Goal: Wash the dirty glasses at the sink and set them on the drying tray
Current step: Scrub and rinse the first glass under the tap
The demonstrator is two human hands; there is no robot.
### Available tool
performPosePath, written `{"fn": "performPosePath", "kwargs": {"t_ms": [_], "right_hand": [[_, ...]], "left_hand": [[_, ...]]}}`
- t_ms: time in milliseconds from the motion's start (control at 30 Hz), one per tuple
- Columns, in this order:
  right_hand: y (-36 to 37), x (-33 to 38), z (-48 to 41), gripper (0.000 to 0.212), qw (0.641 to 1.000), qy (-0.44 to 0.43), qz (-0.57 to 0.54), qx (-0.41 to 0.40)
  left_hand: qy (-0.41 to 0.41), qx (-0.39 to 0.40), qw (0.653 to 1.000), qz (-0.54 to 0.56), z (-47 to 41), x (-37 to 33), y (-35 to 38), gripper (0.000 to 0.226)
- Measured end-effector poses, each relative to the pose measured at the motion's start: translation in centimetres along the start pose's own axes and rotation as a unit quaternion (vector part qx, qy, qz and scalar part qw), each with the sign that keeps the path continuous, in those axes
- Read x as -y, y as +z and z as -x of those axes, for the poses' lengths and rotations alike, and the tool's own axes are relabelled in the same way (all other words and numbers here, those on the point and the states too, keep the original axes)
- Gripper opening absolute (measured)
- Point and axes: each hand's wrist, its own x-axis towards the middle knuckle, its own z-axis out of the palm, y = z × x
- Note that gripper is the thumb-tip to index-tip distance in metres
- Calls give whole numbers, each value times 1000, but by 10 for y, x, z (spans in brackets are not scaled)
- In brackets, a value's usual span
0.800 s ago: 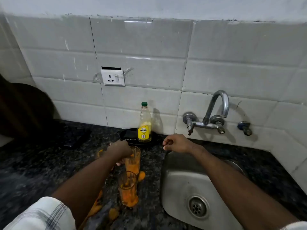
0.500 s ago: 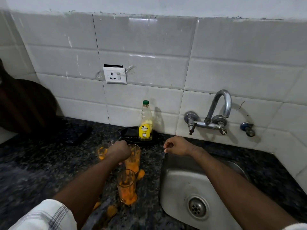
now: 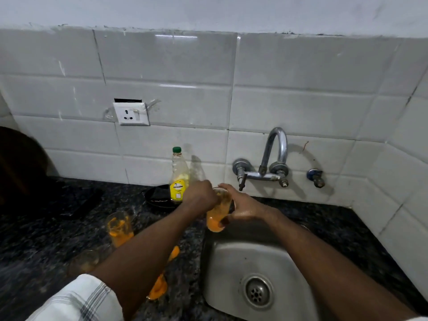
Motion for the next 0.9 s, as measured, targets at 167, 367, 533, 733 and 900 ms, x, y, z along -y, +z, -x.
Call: {"fn": "performPosePath", "kwargs": {"t_ms": [167, 367, 533, 733, 900], "right_hand": [[-19, -36, 25, 71, 983, 24, -76, -166], [-41, -73, 49, 51, 949, 63, -149, -272], [-55, -77, 49, 57, 952, 65, -135, -267], [-58, -78, 40, 58, 948, 57, -134, -282], [-56, -77, 37, 58, 950, 45, -135, -276]], "left_hand": [[51, 53, 994, 85, -16, -52, 28, 30], [26, 13, 986, 167, -44, -72, 53, 75], [34, -18, 987, 158, -57, -90, 56, 41], [-7, -37, 985, 170, -76, -95, 57, 36], [-16, -36, 982, 186, -80, -94, 59, 29]]}}
